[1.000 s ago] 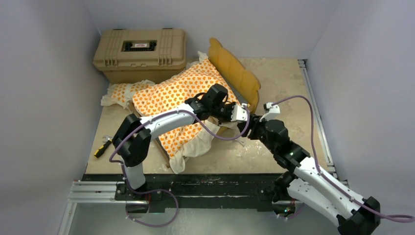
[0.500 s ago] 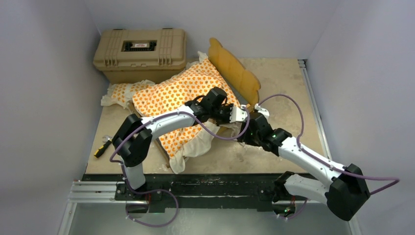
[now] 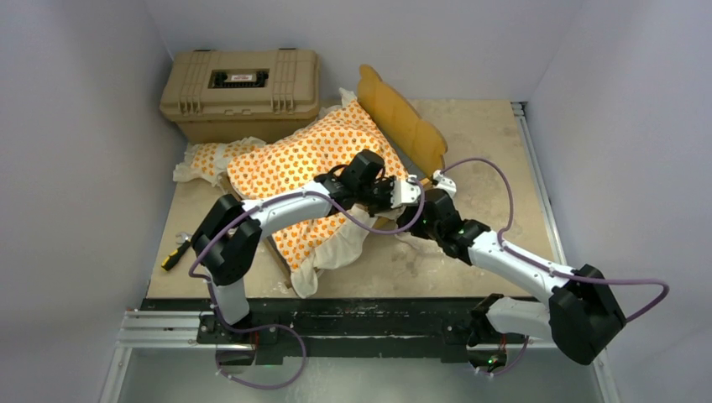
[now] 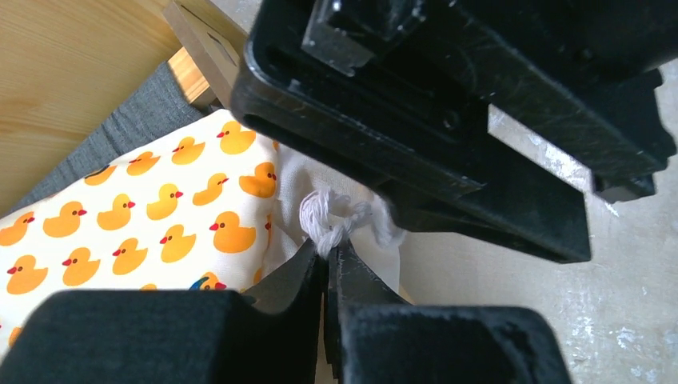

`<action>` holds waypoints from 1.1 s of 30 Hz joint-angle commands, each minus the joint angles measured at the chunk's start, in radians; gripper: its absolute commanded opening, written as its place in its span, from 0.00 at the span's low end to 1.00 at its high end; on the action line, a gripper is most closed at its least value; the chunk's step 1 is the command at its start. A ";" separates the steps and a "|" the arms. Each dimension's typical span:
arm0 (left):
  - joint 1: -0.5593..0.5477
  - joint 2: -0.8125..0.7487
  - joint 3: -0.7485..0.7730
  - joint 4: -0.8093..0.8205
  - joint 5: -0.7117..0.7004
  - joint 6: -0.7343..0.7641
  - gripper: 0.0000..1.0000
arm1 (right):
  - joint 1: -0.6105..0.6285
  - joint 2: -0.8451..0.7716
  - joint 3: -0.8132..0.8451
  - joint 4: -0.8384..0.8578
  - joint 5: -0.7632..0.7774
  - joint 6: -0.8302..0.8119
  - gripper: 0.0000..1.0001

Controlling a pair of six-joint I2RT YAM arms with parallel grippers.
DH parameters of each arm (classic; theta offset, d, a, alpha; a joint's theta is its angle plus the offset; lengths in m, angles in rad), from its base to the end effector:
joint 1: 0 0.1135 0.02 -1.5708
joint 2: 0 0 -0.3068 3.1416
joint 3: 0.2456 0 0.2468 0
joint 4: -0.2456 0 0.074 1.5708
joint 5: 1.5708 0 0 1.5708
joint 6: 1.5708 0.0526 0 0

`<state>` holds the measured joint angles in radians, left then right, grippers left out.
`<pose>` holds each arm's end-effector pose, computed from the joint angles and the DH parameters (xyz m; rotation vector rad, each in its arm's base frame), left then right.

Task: Set up the pet bed
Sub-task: Tie the ropes to the bed frame.

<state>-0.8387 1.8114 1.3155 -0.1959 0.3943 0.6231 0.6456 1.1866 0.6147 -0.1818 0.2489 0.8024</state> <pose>0.2701 -0.3308 0.2721 1.6589 1.5338 -0.5605 0.1914 0.1280 0.2333 0.3090 2.3183 0.4508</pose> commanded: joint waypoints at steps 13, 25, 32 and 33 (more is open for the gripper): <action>-0.022 -0.064 -0.064 0.180 -0.073 -0.052 0.00 | 0.010 -0.133 -0.055 -0.211 0.050 0.061 0.54; -0.022 -0.107 -0.143 0.317 -0.091 -0.102 0.00 | -0.027 -0.095 0.004 -0.458 0.120 0.331 0.65; -0.022 -0.126 -0.157 0.348 -0.105 -0.103 0.00 | -0.059 -0.127 -0.030 -0.287 0.058 0.361 0.61; -0.022 -0.127 -0.158 0.352 -0.106 -0.106 0.00 | -0.059 -0.097 -0.019 -0.273 0.053 0.368 0.60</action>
<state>-0.8635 1.7405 1.1629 0.0864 0.2955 0.5369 0.5968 1.0157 0.5720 -0.5335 0.3195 1.1046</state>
